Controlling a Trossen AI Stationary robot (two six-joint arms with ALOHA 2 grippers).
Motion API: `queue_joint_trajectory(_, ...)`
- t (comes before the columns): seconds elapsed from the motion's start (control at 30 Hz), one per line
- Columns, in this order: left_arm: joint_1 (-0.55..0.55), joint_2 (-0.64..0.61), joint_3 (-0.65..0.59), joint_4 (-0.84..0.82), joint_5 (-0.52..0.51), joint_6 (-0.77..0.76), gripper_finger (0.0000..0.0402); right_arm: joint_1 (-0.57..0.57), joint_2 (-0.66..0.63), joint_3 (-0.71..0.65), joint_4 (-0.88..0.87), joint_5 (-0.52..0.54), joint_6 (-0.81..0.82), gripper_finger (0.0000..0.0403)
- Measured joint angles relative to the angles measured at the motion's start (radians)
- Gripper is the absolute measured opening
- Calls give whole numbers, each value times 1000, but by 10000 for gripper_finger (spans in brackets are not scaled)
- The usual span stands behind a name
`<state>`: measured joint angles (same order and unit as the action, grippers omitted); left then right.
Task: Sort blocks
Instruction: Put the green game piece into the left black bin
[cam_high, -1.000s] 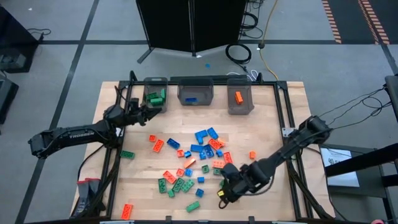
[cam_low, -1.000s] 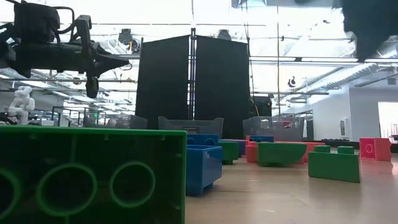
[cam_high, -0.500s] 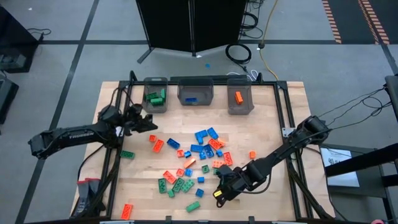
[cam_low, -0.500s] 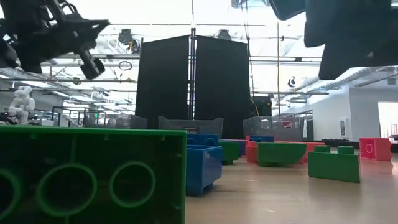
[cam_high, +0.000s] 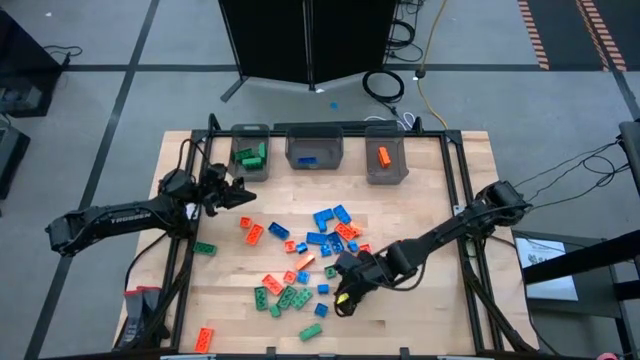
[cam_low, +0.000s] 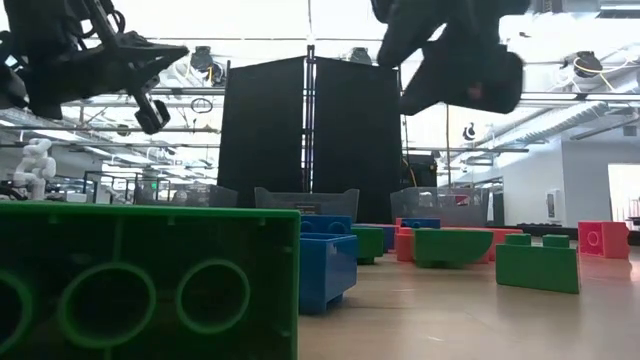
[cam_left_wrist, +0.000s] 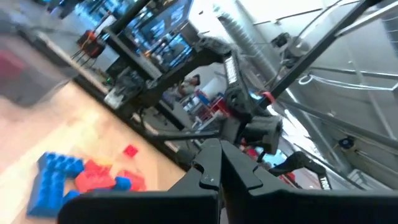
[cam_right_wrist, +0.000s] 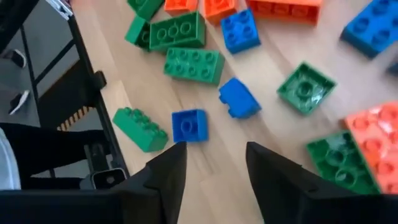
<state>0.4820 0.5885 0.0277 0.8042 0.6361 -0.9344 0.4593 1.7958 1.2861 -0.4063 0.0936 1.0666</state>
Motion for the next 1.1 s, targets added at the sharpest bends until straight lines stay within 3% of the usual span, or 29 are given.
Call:
queue_joint_trajectory(0.2,0,0,0,-39,4,5,0,-23,0,0,-74,-122,-31,233)
queue_joint_trajectory(0.4,0,0,0,-38,11,5,0,-17,2,0,-188,-127,50,292)
queue_joint_trajectory(1.1,0,0,0,-123,13,-2,0,-9,35,0,-328,-150,85,295)
